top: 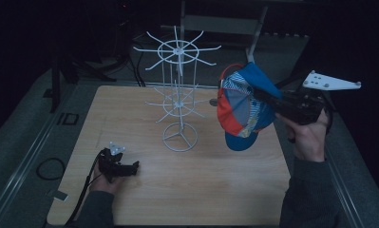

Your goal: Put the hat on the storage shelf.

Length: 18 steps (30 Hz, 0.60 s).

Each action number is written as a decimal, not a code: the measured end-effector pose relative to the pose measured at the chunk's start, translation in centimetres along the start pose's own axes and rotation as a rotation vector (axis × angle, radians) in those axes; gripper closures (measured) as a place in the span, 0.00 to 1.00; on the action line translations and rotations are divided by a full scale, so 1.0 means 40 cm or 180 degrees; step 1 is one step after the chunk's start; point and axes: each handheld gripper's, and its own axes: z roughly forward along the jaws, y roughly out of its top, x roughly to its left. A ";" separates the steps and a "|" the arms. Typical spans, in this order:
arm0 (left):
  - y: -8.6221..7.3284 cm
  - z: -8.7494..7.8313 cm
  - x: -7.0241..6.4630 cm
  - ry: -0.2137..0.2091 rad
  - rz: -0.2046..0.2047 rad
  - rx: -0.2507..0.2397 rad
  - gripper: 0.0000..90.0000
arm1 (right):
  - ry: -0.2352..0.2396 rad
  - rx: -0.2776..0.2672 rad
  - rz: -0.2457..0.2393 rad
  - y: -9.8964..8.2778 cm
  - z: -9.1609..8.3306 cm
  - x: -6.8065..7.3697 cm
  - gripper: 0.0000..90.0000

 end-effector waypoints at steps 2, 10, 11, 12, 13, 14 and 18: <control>0.000 0.000 0.000 -0.0001 0.0000 0.0000 0.00 | -0.0002 -0.0008 -0.0001 0.003 -0.001 0.000 0.97; 0.000 0.000 0.000 -0.0001 -0.0001 -0.0001 0.00 | 0.0036 -0.0098 0.0012 0.016 -0.005 -0.001 0.97; 0.000 0.000 0.000 0.0000 -0.0001 0.0000 0.00 | 0.0040 -0.0101 0.0011 0.017 -0.004 0.000 0.97; 0.000 0.000 0.000 -0.0001 -0.0001 -0.0001 0.00 | 0.0042 -0.0100 0.0006 0.019 -0.005 0.001 0.97; 0.000 0.000 0.000 0.0000 -0.0001 -0.0001 0.00 | 0.0048 -0.0101 -0.0001 0.020 -0.004 0.001 0.97; 0.000 0.000 0.000 -0.0001 -0.0001 -0.0001 0.00 | 0.0056 -0.0107 0.0002 0.021 -0.004 0.002 0.97; 0.000 0.000 0.000 0.0000 -0.0001 -0.0001 0.00 | 0.0085 -0.0116 0.0001 0.023 -0.001 0.003 0.97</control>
